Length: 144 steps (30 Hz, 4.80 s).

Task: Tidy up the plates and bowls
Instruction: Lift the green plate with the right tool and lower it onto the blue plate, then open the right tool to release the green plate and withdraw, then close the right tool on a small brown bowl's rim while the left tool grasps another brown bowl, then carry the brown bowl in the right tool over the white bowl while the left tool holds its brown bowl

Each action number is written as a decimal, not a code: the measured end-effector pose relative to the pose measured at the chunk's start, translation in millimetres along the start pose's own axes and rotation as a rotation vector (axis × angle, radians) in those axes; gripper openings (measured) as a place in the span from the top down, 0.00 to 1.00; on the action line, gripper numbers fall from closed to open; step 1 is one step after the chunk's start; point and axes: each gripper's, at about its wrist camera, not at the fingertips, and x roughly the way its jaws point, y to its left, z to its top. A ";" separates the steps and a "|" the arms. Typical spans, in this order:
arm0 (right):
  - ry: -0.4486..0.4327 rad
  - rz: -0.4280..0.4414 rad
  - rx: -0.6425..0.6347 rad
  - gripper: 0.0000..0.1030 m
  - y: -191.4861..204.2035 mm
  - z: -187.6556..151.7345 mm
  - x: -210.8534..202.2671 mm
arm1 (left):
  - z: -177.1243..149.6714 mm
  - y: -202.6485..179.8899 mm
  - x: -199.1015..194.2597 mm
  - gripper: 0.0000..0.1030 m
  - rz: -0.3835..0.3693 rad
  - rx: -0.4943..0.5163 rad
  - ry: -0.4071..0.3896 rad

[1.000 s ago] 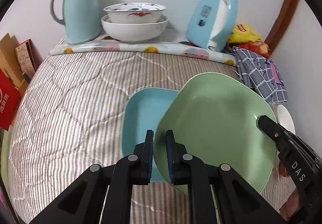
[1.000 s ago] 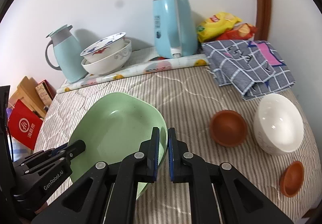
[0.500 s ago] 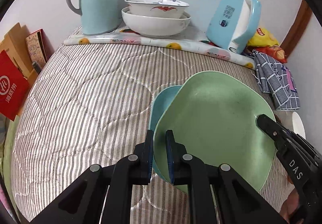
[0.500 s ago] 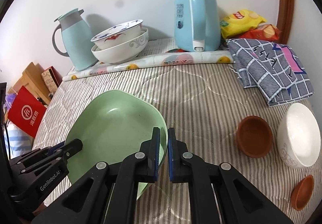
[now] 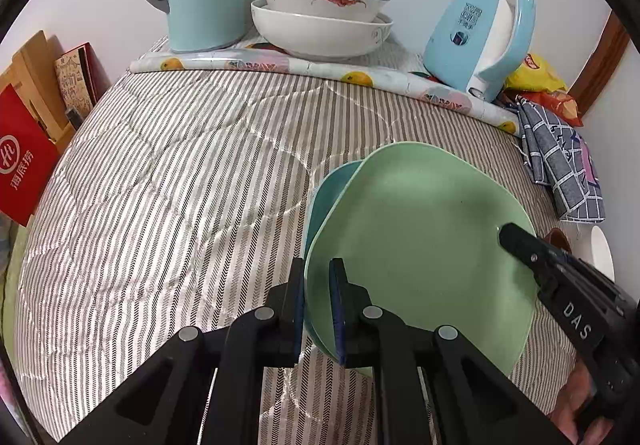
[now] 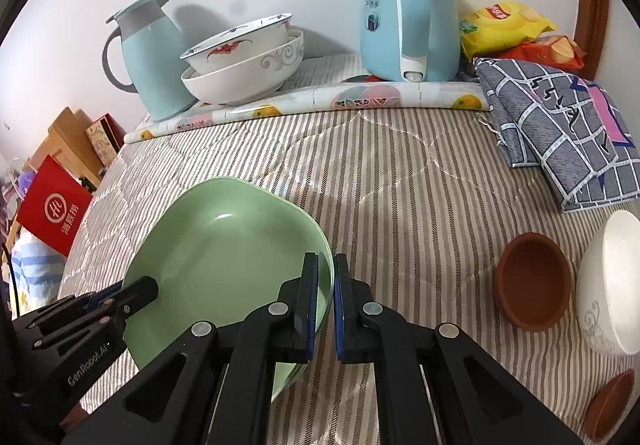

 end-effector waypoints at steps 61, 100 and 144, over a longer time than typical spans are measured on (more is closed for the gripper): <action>-0.136 -0.296 0.208 0.47 -181.0 -108.7 -172.7 | -35.5 -175.0 -49.7 0.62 -0.019 0.249 -0.170; 0.035 -0.226 0.281 0.54 -259.3 -138.3 -101.4 | -13.2 -240.4 41.0 0.62 -0.059 0.232 -0.018; -0.022 -0.246 0.307 0.92 -240.3 -138.2 -108.2 | -24.5 -242.9 24.1 0.92 -0.165 0.280 -0.003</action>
